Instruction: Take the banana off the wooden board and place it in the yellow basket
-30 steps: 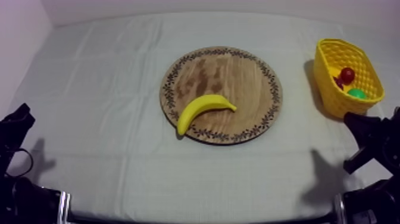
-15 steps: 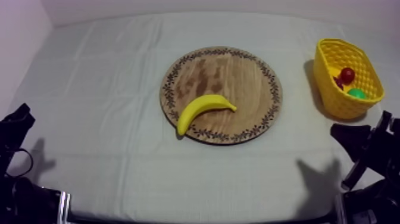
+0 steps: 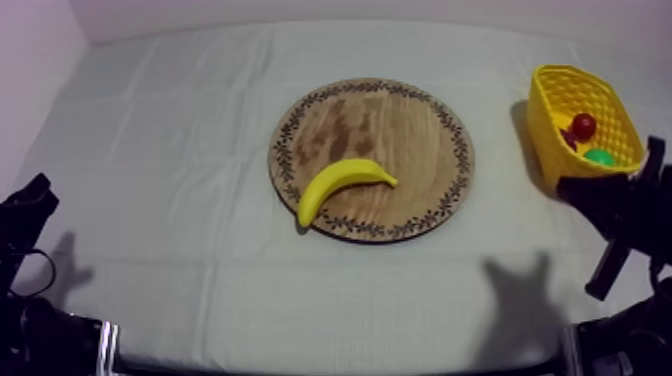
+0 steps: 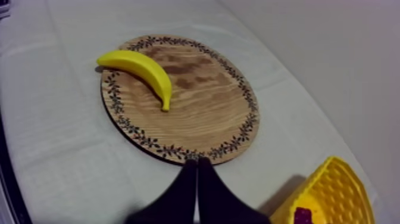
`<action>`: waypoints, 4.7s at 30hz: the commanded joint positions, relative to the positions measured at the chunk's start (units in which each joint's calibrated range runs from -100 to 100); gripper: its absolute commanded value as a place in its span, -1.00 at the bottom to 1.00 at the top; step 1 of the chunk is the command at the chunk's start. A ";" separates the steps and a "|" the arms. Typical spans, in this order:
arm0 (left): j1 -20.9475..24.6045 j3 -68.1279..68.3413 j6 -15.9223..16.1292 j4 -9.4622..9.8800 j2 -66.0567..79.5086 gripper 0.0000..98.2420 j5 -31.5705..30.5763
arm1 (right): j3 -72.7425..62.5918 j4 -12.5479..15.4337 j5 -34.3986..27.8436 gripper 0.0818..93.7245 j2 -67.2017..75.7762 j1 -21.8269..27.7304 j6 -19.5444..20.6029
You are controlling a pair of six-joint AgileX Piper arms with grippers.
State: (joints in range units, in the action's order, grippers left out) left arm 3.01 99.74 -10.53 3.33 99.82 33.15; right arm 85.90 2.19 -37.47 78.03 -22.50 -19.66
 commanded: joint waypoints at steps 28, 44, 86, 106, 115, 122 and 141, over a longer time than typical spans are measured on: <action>-0.01 0.03 0.01 0.02 0.00 -1.00 0.00 | -78.99 -2.75 -51.29 -0.99 -69.59 -6.73 -22.61; -0.01 0.03 0.04 0.02 0.00 -1.00 0.00 | -93.62 -3.62 -58.50 -0.89 -83.98 -10.52 -27.13; -0.01 0.03 0.03 0.02 0.00 -1.00 0.00 | -86.78 -9.83 -46.53 0.73 -100.39 -14.02 -19.65; -0.01 0.03 0.02 0.02 0.00 -1.00 0.00 | -98.89 -11.58 -40.90 0.72 -119.36 -11.96 -20.59; -0.01 0.03 0.01 0.02 0.00 -1.00 0.00 | -96.23 -11.64 -38.65 0.68 -120.61 -11.53 -20.14; -0.01 0.03 0.01 0.02 0.00 -1.00 0.00 | -94.18 -11.40 -37.43 0.61 -120.63 -12.13 -19.57; -0.01 0.03 0.03 0.02 0.00 -1.00 0.00 | -94.98 -12.20 -33.85 -0.40 -122.38 -12.27 -17.74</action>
State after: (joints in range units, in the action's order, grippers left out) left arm 3.01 99.74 -10.51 3.33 99.82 33.15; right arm -9.01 -9.74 -71.17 -44.32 -34.83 -37.44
